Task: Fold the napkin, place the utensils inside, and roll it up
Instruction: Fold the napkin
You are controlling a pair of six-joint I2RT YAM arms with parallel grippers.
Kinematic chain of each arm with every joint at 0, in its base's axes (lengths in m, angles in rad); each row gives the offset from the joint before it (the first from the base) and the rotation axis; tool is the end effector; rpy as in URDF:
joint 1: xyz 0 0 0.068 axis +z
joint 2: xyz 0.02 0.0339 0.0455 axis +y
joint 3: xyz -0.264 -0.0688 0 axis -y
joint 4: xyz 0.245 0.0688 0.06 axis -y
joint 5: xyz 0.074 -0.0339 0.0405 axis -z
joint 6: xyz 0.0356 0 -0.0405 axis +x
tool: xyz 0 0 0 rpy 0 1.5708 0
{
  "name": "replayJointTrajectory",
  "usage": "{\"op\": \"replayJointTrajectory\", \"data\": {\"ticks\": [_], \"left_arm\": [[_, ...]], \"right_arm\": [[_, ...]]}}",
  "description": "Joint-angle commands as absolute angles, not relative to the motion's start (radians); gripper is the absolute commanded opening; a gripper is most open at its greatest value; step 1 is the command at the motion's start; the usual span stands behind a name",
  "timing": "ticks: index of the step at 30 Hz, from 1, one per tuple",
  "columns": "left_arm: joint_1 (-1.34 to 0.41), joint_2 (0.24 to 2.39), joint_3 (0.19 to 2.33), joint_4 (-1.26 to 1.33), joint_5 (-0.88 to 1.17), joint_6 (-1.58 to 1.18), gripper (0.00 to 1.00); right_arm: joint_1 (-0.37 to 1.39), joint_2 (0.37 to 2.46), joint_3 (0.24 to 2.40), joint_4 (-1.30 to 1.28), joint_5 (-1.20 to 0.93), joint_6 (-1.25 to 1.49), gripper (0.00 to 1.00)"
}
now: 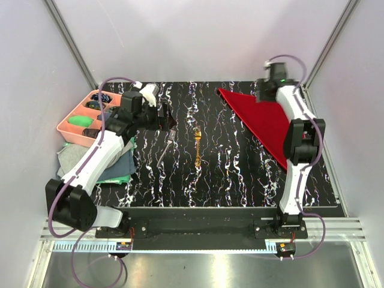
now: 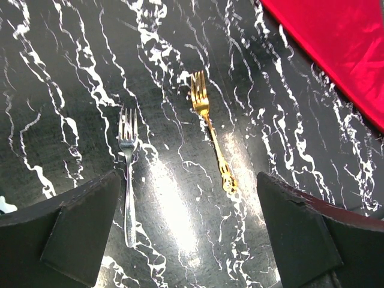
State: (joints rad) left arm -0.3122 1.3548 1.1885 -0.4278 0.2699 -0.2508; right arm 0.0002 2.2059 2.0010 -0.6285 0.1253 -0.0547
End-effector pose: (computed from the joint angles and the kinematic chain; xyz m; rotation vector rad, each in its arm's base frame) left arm 0.2871 -0.1026 0.3294 0.2261 2.1939 -0.6116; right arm 0.5022 -0.0043 0.2540 -0.0077 2.4030 -0.1759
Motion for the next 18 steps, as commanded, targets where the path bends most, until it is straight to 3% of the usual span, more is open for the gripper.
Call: {"op": "replayJointTrajectory", "data": {"ticks": [1, 8, 18], "left_arm": [[-0.307, 1.246, 1.161, -0.397, 0.232, -0.219, 0.99], [-0.307, 1.187, 1.126, -0.402, 0.17, -0.192, 0.99], [-0.307, 1.183, 1.124, -0.402, 0.192, -0.202, 0.99]], "right_arm": [[0.141, 2.062, 1.771, -0.546, 0.046, -0.061, 0.67], [0.189, 1.901, 1.482, -0.519, 0.092, -0.057, 0.52], [0.207, 1.876, 1.387, -0.483, 0.166, -0.083, 0.5]]}}
